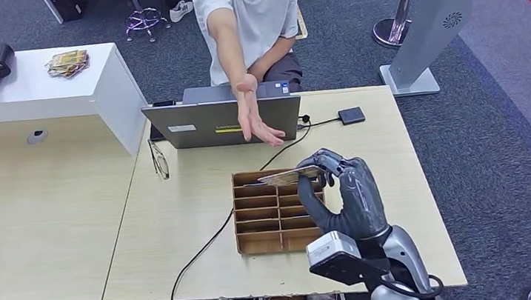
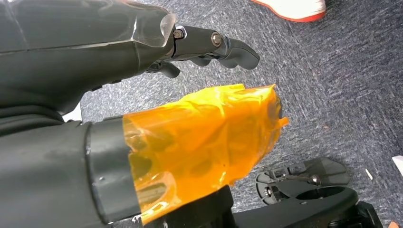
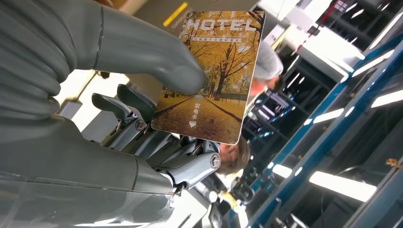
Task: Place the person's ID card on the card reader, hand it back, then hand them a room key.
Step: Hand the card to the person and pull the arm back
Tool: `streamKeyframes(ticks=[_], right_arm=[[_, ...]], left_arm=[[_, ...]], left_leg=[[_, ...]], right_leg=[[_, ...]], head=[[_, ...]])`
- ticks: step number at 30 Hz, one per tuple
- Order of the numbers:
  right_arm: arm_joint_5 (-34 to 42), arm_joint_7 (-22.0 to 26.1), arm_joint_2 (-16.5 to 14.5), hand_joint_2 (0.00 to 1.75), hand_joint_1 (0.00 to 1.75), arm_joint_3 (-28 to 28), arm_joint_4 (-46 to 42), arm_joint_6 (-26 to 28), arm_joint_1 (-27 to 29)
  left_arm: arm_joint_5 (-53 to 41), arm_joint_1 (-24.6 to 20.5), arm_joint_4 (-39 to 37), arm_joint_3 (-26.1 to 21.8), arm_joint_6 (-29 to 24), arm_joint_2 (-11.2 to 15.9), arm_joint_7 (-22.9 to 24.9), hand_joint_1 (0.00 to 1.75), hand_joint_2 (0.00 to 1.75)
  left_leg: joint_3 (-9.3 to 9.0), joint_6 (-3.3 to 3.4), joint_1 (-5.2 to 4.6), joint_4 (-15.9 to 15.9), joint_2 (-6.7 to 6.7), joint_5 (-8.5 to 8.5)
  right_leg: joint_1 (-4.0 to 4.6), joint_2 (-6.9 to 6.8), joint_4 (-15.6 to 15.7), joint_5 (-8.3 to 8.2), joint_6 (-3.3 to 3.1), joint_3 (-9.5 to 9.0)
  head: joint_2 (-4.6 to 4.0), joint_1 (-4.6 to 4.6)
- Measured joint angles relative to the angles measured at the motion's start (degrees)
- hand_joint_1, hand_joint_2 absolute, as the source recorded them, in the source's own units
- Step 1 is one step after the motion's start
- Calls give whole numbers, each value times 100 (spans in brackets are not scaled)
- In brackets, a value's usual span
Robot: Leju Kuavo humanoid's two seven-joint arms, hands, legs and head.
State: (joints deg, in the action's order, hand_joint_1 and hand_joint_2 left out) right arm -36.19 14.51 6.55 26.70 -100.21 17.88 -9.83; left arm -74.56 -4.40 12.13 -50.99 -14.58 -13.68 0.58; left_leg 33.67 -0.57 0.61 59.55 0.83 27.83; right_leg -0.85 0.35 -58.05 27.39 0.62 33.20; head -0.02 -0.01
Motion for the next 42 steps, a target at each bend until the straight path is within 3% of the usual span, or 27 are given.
streamKeyframes(ticks=[10, 20, 30, 36, 37, 40, 41, 42], right_arm=[[-1409, -599, -241, 175, 175, 42, 321, 658, -303], [-2835, -1292, -423, 175, 175, 58, 810, 956, -544], [-3341, -1514, -522, 175, 175, 93, 1192, 909, -710], [-3112, -1499, -554, 175, 175, 235, 1397, 633, -815], [-3075, -1495, -554, 175, 157, 255, 1422, 609, -826], [-2992, -1475, -554, 175, 26, 311, 1480, 550, -851], [-2976, -1471, -554, 175, 0, 326, 1496, 537, -856], [-2961, -1471, -554, 175, 0, 338, 1510, 531, -860]], left_arm=[[-113, -21, 0, 5, 78, -8, 104, 0, 0], [-217, -82, 0, 72, 158, -15, 195, 0, 0], [-285, -111, 0, 148, 203, -15, 215, 0, 0], [-279, -118, 0, 167, 226, -15, 224, 0, 0], [-277, -118, 0, 169, 227, -15, 224, 0, 0], [-270, -118, 0, 172, 229, -15, 224, 0, 0], [-268, -119, 0, 173, 229, -15, 224, 0, 0], [-265, -119, 0, 174, 229, -15, 224, 0, 0]], left_leg=[[0, 0, 0, 0, 0, 0], [0, 0, 0, 0, 0, -1], [0, 0, 0, 0, 0, -1], [-1, 0, 0, 0, 1, -2], [-1, 0, 0, 0, 1, -2], [0, 0, 0, 0, 0, -2], [0, 0, 0, 0, 1, -2], [0, 0, 0, 0, 1, -2]], right_leg=[[0, 0, 0, 0, 0, 0], [0, 0, 0, 0, 0, 0], [0, 0, -1, 0, 0, 0], [0, 0, -1, 0, 0, 0], [0, 0, -1, 0, 0, 0], [0, 0, -1, 0, 0, 0], [0, 0, -1, 0, 0, 0], [0, 0, -1, 0, 0, 0]], head=[[0, 0], [0, -1], [0, -1], [0, -1], [0, -1], [0, -1], [0, -1], [0, 0]])
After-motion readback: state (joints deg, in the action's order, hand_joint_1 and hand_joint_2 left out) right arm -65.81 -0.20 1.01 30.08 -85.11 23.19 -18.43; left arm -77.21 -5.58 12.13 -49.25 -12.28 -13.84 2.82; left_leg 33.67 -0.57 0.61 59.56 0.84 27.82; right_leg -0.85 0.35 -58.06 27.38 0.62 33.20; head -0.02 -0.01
